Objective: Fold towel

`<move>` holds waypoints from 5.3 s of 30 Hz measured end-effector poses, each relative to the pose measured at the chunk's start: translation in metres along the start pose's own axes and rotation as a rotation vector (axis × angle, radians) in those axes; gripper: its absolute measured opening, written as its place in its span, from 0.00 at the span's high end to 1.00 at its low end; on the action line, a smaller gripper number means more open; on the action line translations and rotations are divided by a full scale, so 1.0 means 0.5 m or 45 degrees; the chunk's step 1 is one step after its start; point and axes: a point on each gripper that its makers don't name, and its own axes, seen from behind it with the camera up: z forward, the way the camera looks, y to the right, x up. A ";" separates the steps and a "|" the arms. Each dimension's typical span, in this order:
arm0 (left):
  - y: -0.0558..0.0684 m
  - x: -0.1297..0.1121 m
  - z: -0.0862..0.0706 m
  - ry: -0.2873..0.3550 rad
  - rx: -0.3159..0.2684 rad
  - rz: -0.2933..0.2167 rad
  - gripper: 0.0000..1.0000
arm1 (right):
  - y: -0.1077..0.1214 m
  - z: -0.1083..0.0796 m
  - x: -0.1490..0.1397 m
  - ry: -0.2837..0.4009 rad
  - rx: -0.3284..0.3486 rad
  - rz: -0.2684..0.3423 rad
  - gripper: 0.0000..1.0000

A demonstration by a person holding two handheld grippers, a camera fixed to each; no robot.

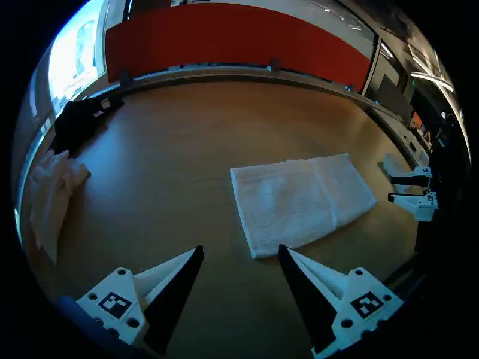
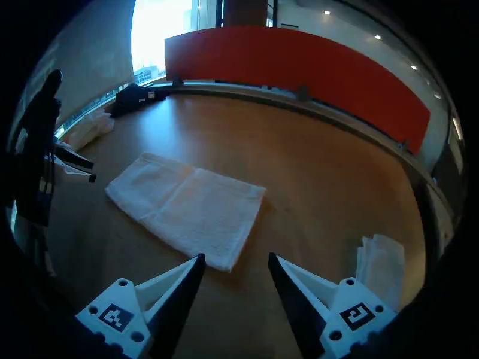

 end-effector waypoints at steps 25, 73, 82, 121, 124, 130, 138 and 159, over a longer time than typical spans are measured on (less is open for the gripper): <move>0.003 -0.002 0.000 0.004 -0.002 0.012 0.08 | 0.011 -0.003 -0.005 0.003 -0.003 -0.010 0.19; -0.010 -0.025 -0.004 -0.003 0.017 0.026 0.07 | -0.004 0.039 -0.059 -0.080 0.076 -0.095 0.21; -0.028 -0.042 -0.017 -0.006 0.040 0.021 0.07 | -0.018 0.069 -0.073 -0.125 0.137 -0.130 0.42; -0.062 -0.051 -0.073 0.024 0.078 -0.004 0.08 | -0.089 0.051 0.131 0.037 0.200 -0.362 0.95; -0.064 -0.049 -0.081 0.033 0.078 -0.011 0.08 | -0.116 0.051 0.174 0.071 0.219 -0.416 0.95; -0.067 -0.045 -0.094 0.050 0.075 -0.027 0.08 | -0.168 0.057 0.226 0.102 0.262 -0.506 0.95; -0.069 -0.045 -0.117 0.064 0.077 -0.031 0.08 | -0.248 0.078 0.248 0.097 0.345 -0.586 0.95; -0.092 -0.073 -0.164 0.080 0.089 -0.104 0.07 | -0.471 0.217 0.160 -0.068 0.564 -0.667 0.94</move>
